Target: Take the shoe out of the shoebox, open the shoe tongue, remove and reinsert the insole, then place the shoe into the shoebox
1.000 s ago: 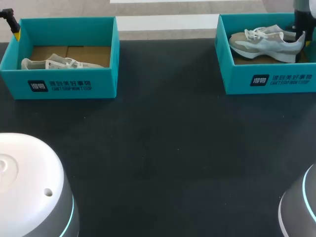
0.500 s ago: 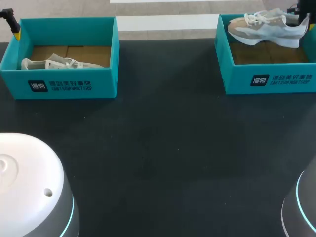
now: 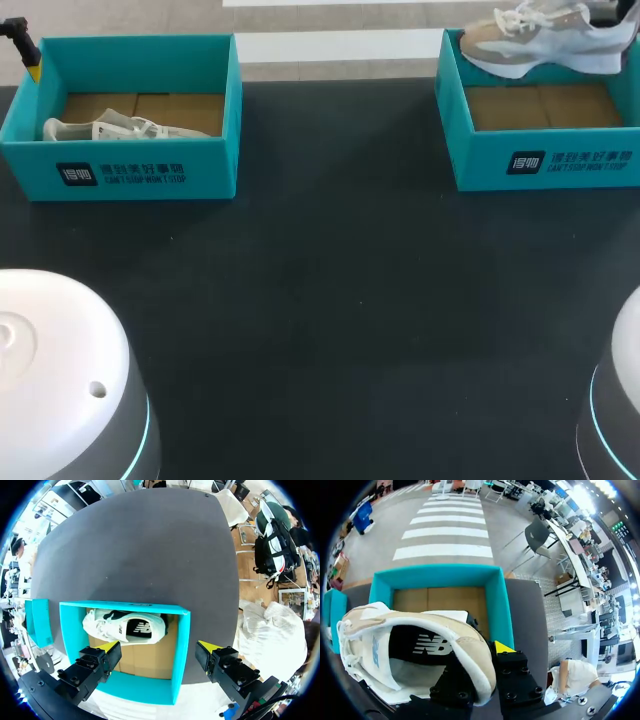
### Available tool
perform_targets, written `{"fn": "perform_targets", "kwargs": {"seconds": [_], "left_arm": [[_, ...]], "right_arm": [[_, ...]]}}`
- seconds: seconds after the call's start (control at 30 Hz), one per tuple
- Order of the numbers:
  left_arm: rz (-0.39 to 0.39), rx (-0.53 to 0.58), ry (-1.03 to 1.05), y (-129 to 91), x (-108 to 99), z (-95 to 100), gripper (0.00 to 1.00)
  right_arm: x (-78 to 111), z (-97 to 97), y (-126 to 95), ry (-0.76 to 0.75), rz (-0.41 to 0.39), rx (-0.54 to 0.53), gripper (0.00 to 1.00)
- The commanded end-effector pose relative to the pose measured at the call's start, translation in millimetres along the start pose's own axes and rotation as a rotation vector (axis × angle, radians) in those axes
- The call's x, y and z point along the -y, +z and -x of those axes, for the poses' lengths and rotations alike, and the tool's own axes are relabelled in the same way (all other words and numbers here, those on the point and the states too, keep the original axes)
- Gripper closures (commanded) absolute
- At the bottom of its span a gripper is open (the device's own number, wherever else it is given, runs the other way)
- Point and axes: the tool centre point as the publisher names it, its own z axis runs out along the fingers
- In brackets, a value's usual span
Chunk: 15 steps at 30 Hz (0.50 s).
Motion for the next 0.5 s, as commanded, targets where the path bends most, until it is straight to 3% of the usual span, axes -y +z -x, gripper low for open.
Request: {"fn": "perform_targets", "kwargs": {"seconds": [0.03,0.5], "left_arm": [[0.002,-0.003,0.0,-0.4,1.0,0.2,0.0],[0.002,-0.003,0.0,-0.4,1.0,0.2,0.0]], "right_arm": [[24.8,-1.0,-52.0,0.022,0.115,-0.001,1.0],[25.7,-1.9,-53.6,0.028,0.129,-0.002,1.0]]}}
